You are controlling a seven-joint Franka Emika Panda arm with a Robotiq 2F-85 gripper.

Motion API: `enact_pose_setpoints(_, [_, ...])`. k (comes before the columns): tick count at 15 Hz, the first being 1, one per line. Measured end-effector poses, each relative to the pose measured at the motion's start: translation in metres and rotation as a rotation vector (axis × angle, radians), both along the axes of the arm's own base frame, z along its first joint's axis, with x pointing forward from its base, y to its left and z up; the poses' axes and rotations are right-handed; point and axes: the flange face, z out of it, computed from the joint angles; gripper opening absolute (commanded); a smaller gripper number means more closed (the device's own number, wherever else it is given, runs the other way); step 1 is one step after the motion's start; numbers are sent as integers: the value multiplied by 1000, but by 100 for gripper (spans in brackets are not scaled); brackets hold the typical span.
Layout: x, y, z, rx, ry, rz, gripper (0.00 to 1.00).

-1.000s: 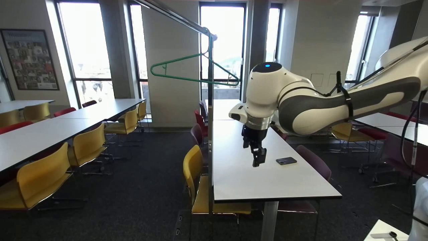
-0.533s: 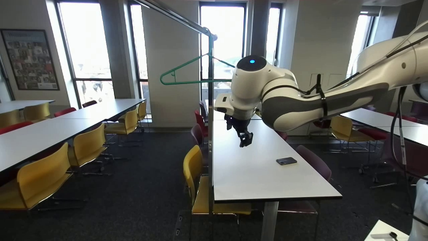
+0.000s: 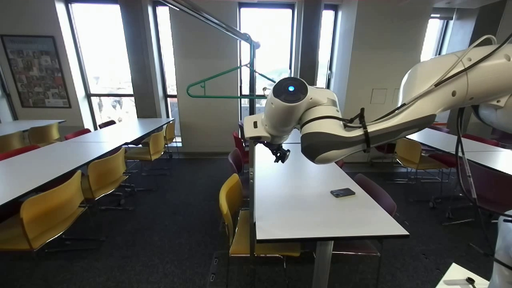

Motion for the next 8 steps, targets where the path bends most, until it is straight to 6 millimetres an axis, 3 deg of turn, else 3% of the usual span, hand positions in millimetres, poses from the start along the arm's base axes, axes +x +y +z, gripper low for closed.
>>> enact_pose_setpoints(8, [30, 2, 23, -267, -151, 279, 100])
